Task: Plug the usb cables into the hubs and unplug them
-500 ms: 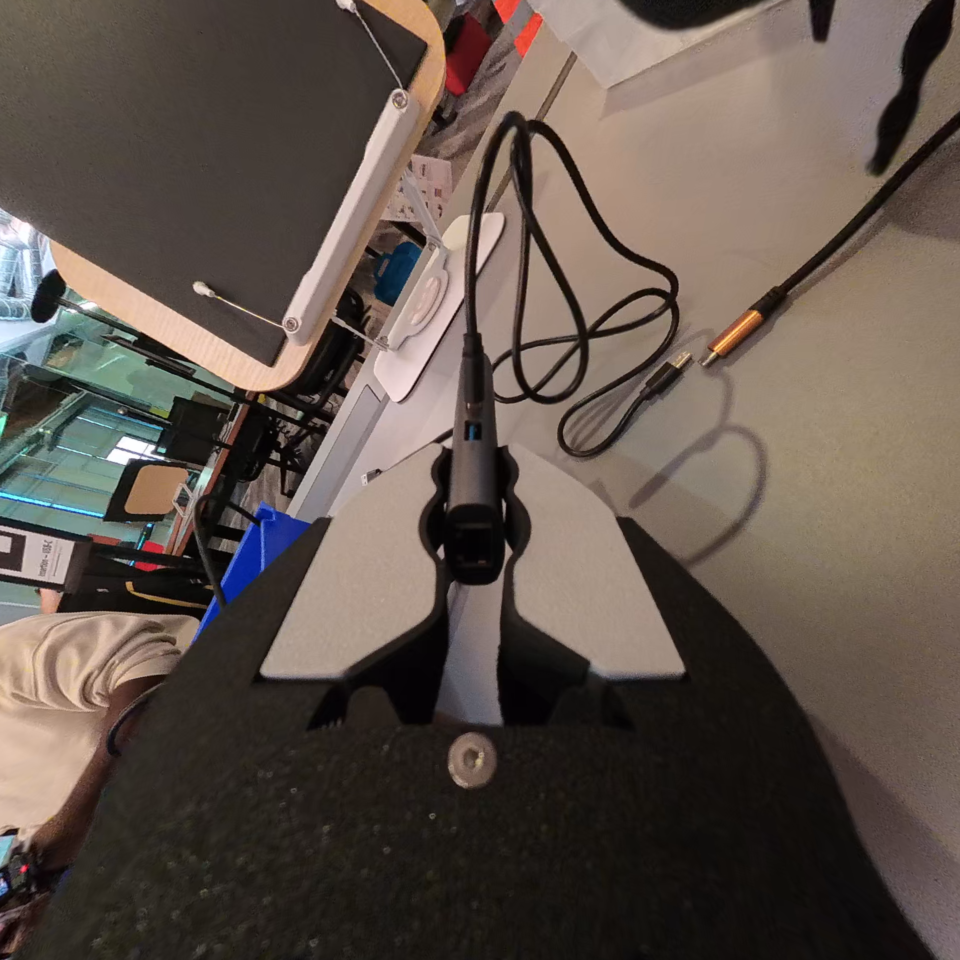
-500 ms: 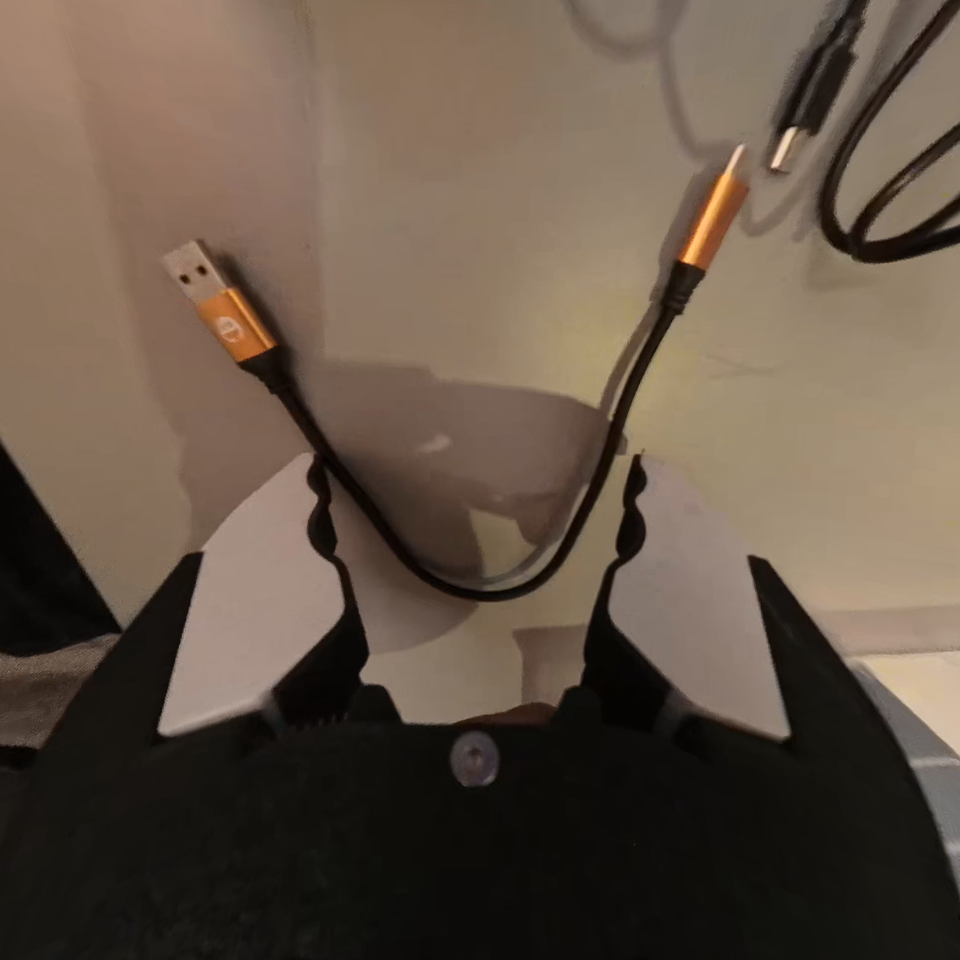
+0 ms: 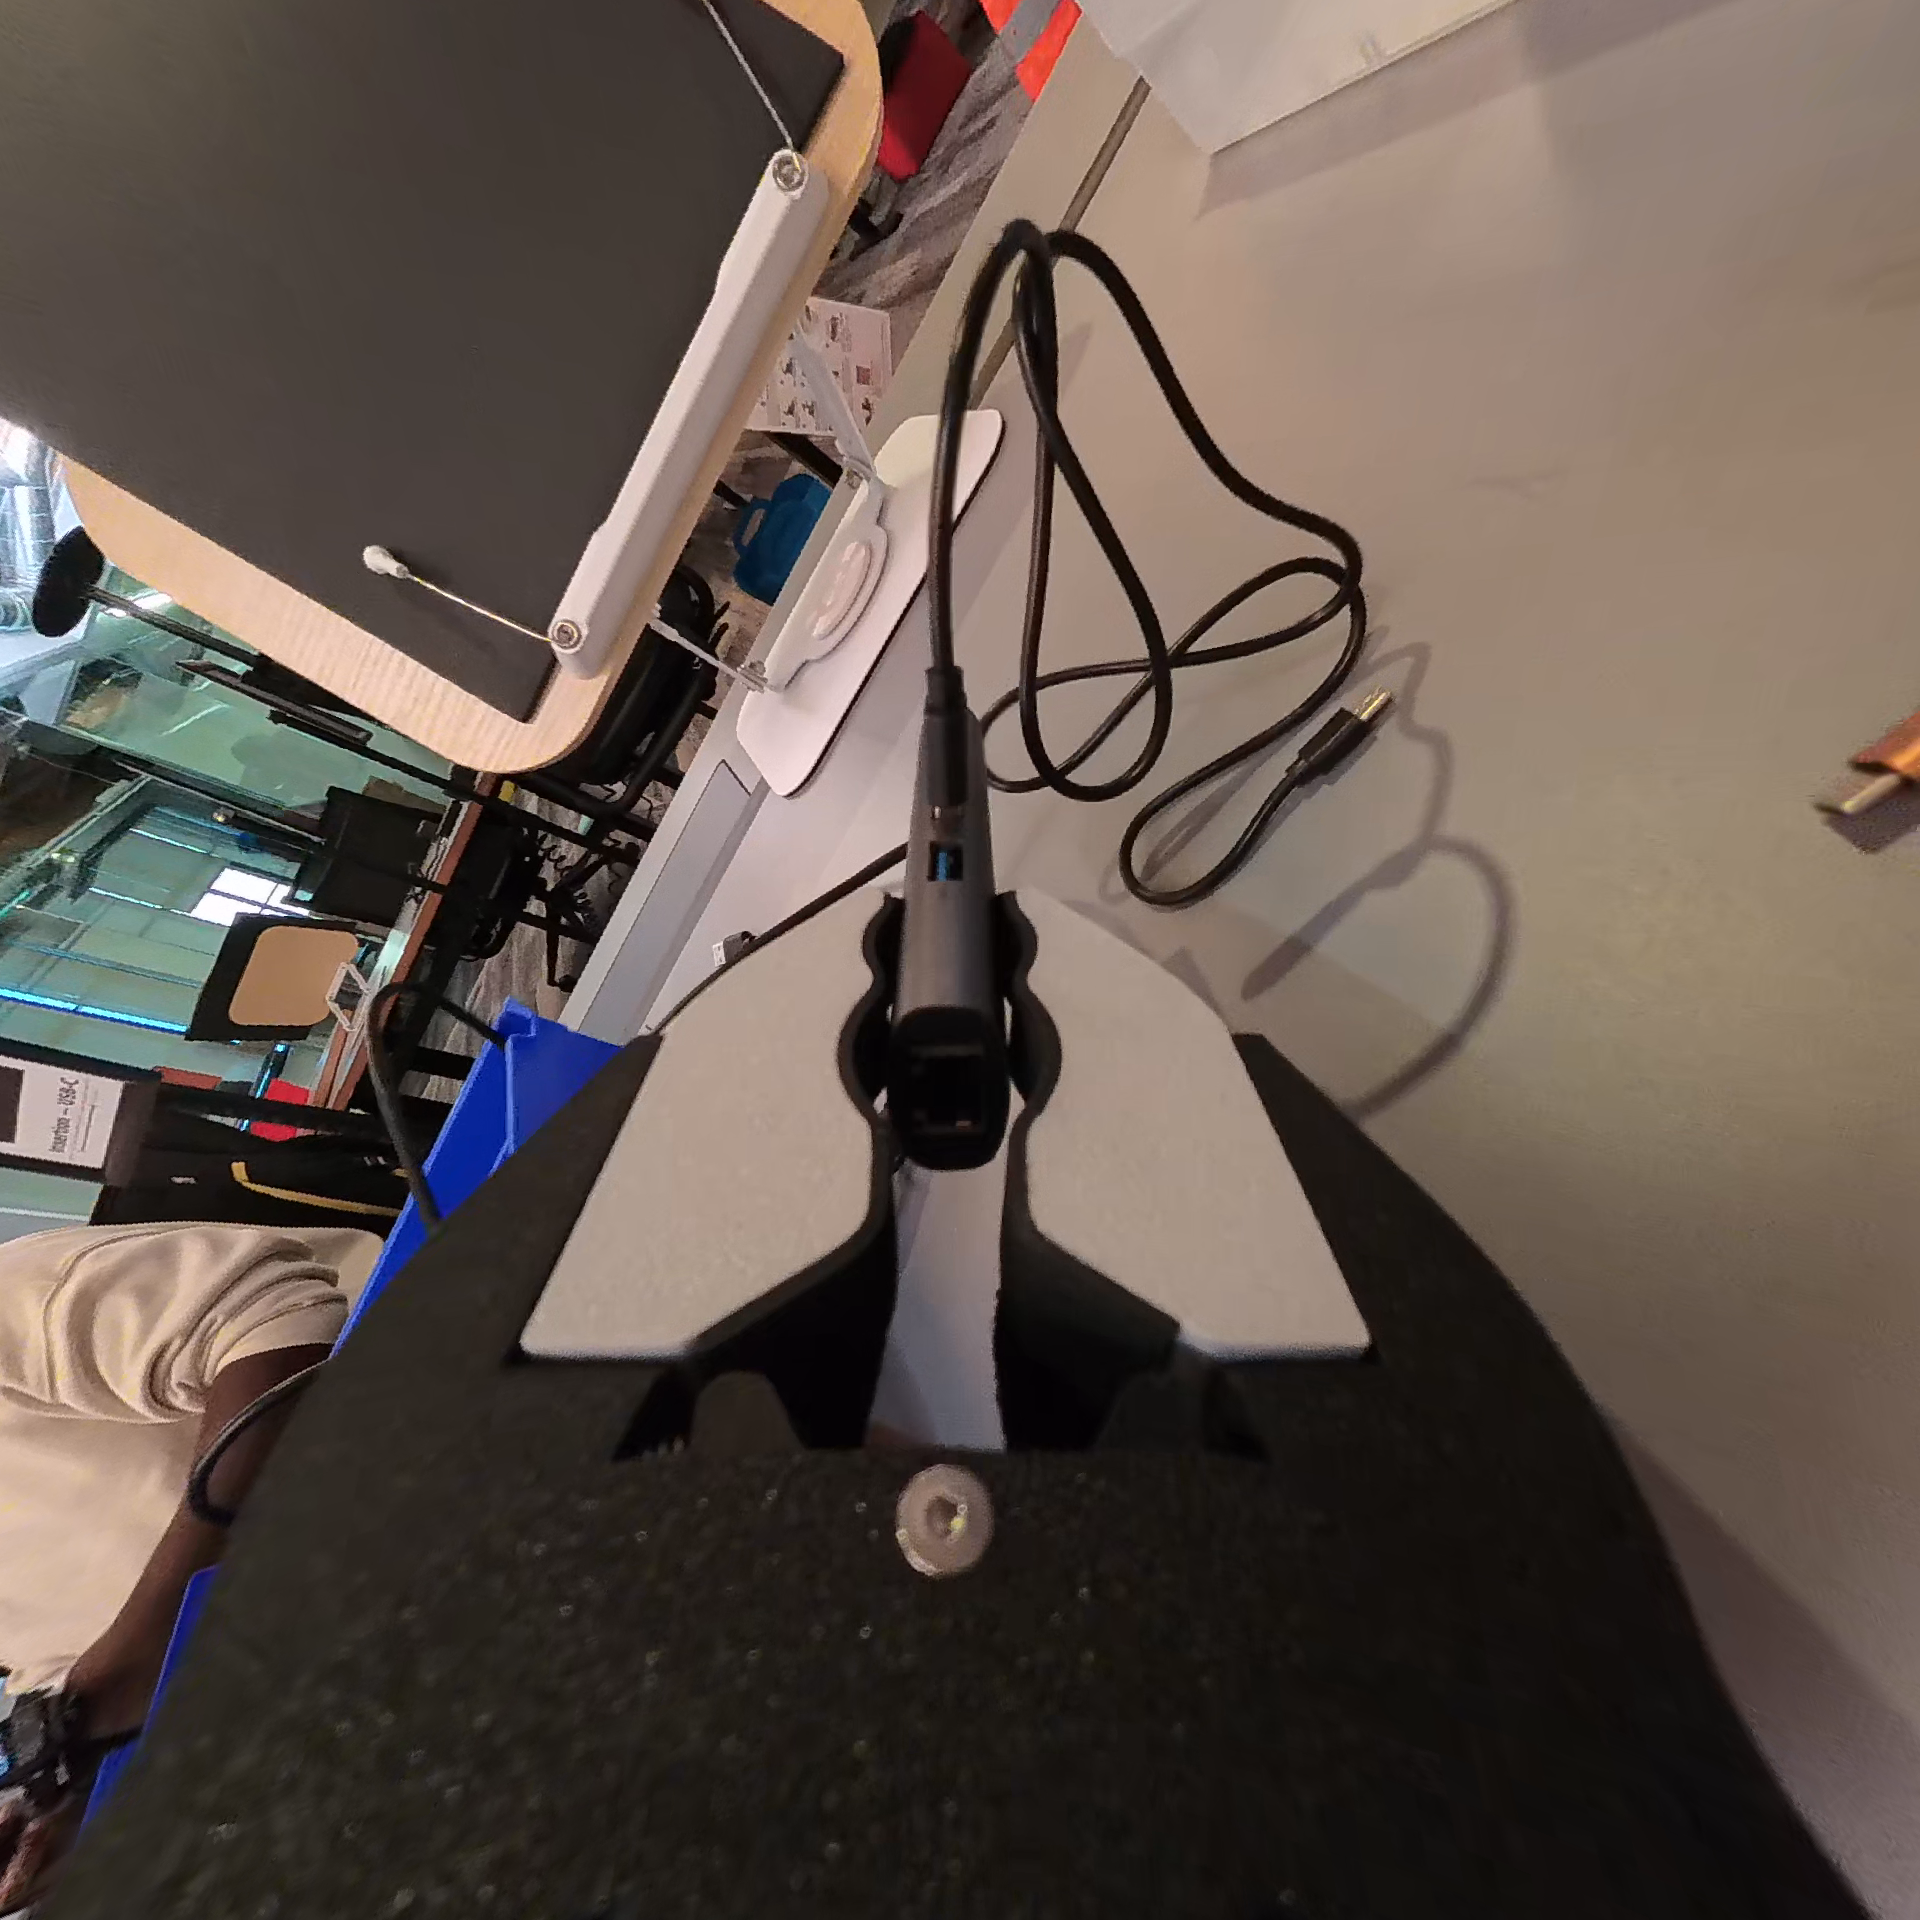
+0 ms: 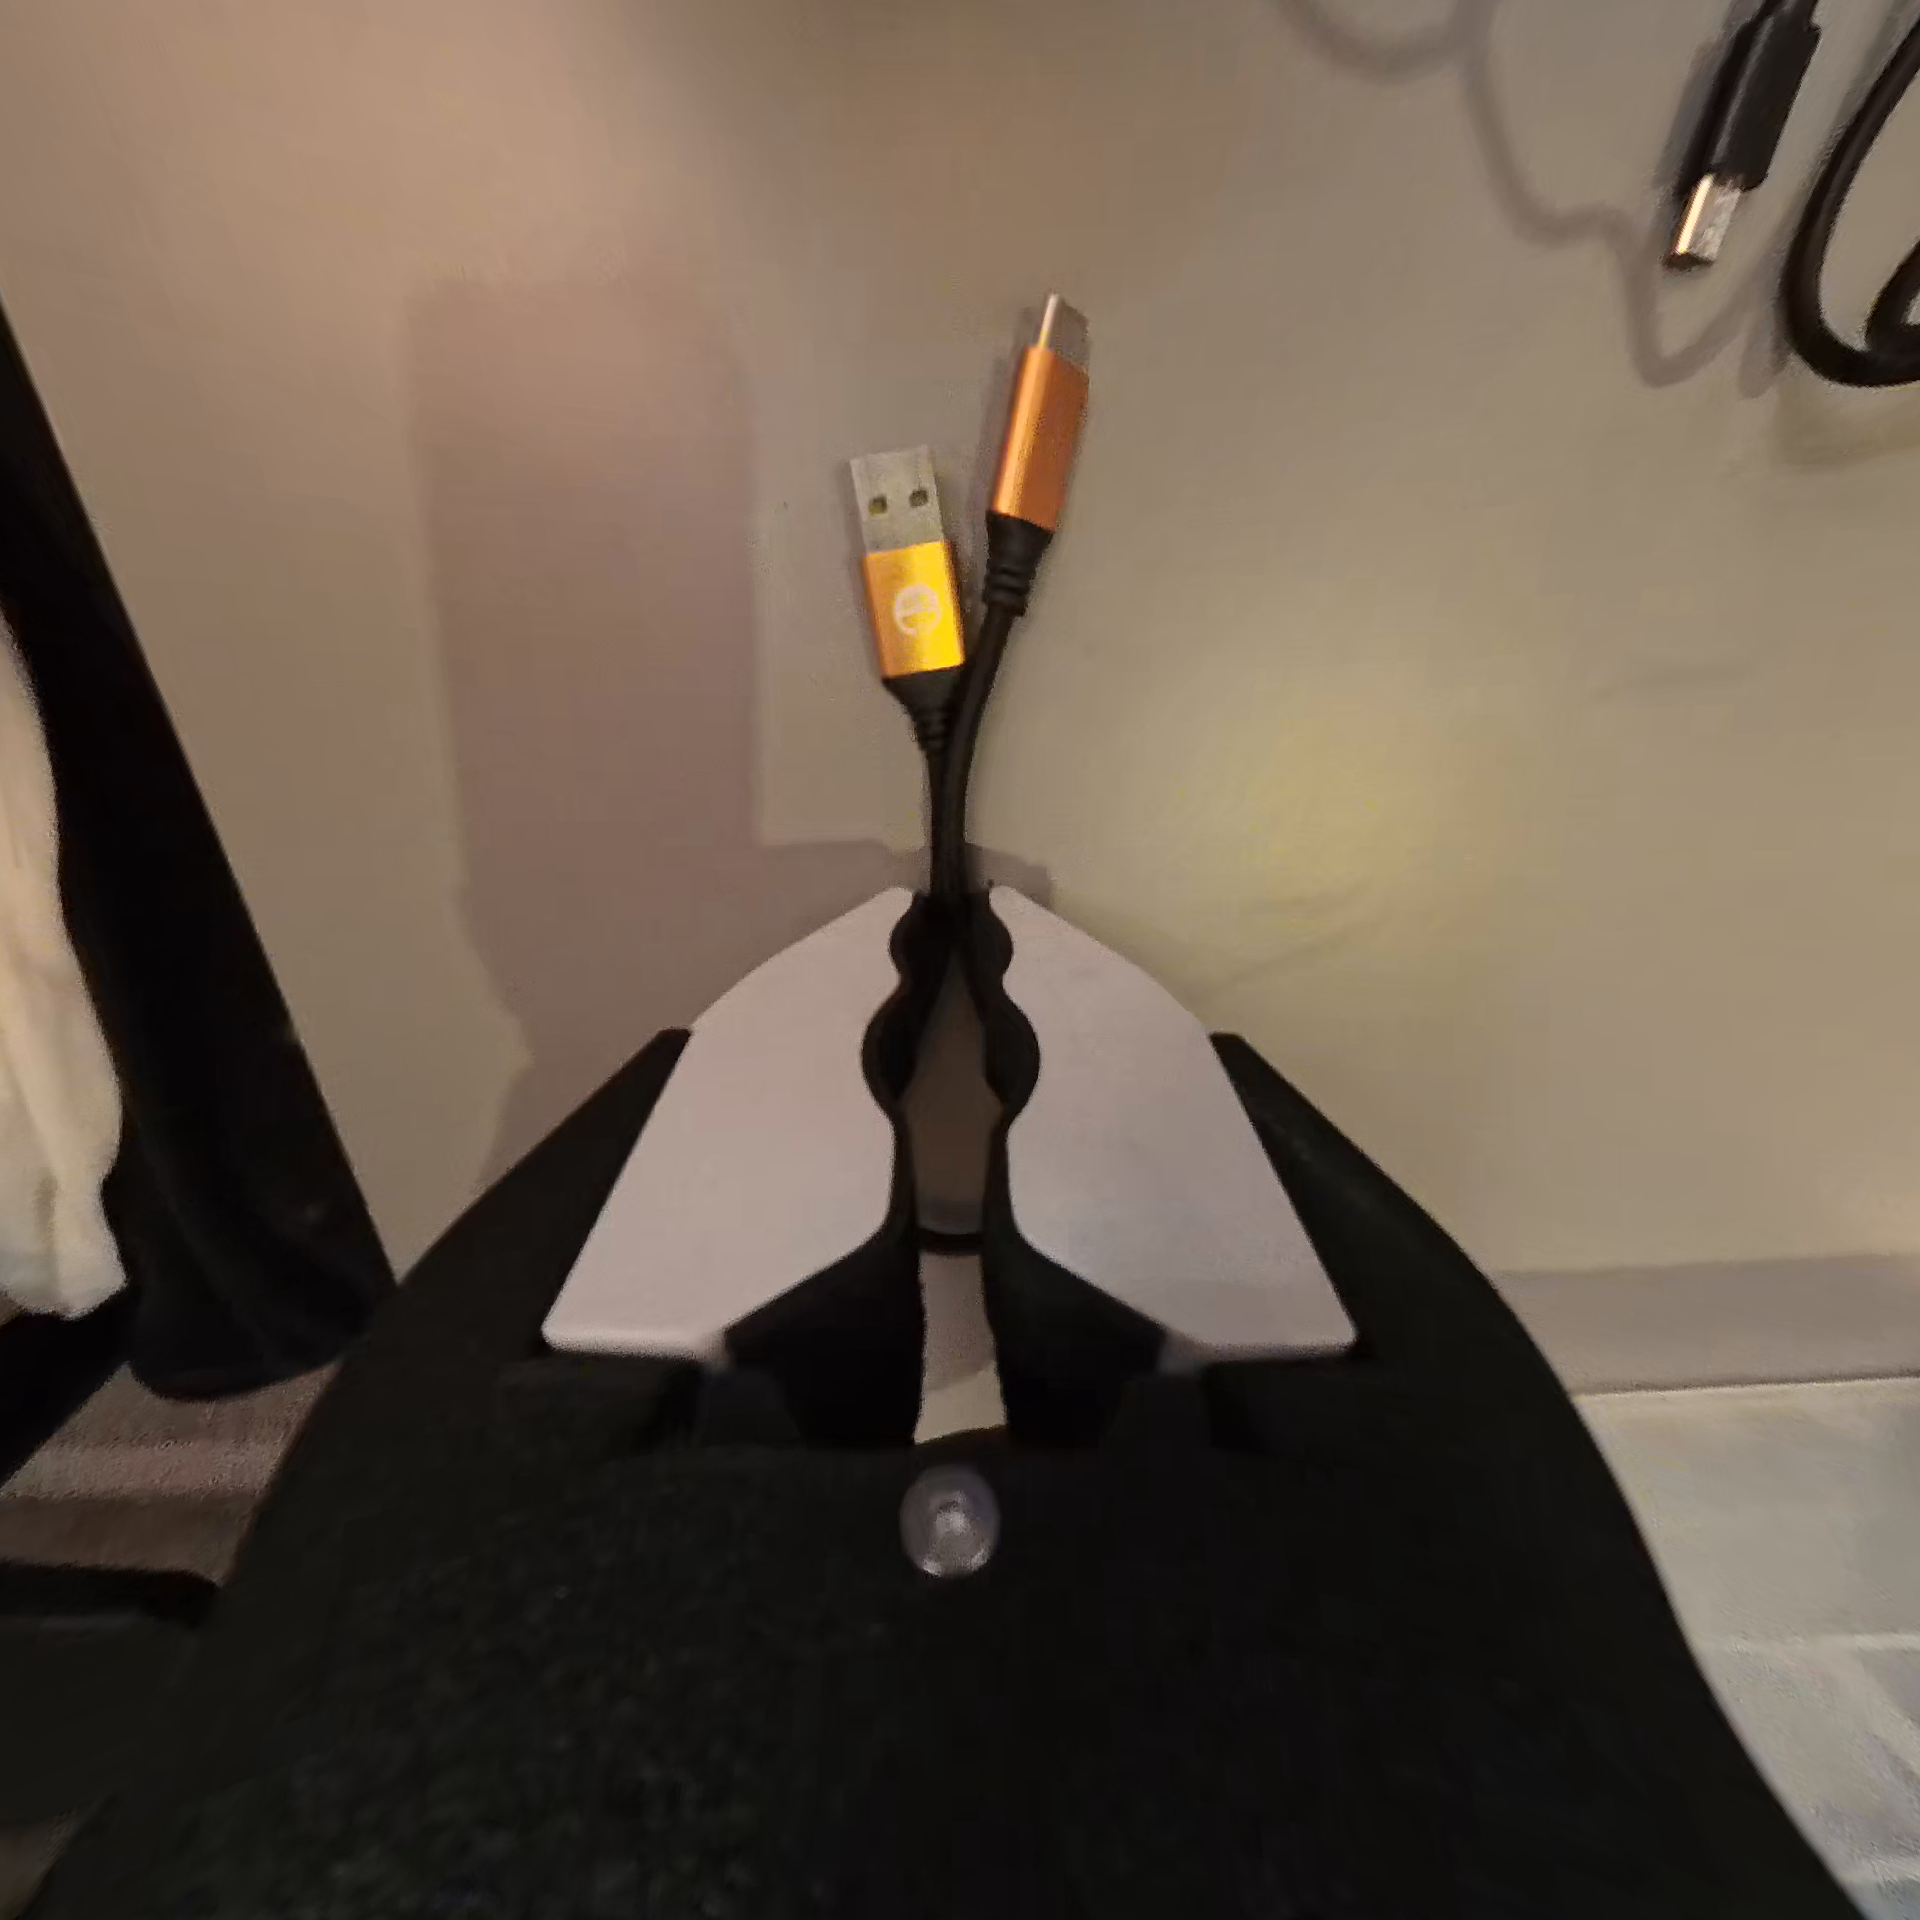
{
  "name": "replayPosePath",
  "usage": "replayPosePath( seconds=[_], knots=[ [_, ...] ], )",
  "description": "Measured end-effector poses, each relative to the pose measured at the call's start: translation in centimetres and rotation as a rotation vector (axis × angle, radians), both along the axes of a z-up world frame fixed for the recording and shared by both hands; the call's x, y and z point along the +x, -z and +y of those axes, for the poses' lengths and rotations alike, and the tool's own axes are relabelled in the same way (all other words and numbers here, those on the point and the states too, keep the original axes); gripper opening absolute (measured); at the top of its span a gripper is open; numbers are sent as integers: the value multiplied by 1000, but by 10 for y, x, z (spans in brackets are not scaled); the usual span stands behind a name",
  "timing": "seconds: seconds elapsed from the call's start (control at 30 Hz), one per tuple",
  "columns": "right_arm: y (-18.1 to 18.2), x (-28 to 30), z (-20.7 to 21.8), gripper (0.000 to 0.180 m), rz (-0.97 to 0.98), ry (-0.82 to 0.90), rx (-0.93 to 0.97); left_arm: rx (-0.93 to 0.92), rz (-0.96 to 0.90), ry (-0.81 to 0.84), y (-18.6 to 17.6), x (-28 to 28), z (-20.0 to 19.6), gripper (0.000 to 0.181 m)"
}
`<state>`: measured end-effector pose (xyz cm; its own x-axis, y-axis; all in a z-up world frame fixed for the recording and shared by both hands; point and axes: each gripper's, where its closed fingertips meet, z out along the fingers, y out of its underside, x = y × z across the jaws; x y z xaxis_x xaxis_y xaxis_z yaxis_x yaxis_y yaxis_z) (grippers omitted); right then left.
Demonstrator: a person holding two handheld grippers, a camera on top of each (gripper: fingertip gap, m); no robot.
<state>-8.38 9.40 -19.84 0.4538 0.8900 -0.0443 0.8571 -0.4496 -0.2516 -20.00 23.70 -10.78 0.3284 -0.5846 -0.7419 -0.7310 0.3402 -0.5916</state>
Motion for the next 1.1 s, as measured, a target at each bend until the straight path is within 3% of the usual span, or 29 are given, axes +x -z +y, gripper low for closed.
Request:
replayPosePath(
  seconds=[0.23,0.4,0.5,0.57,0.63,0.73,0.9,1.03,1.1],
  knots=[
    [-11,1,-7,3,-4,9,179,-7,8,3,3,3,-2,17],
    [-91,33,-8,3,68,116,377,-1,-19,6,-2,3,-3,17],
    [-148,99,-1,4,69,279,497,2,-37,25,-5,6,-6,17],
    [-167,156,5,4,-4,410,546,15,-39,43,-6,9,-9,17],
    [-160,205,6,4,-106,502,511,30,-35,58,-8,12,-13,17],
    [-128,237,14,4,-180,506,409,57,-30,85,-10,17,-19,17],
    [-67,254,31,4,-353,385,212,95,-44,123,-15,23,-30,17],
    [-30,265,43,4,-382,403,95,124,-49,155,-19,27,-39,17],
    [-33,271,54,22,-383,483,165,149,-56,182,-23,28,-47,17]
  ],
)
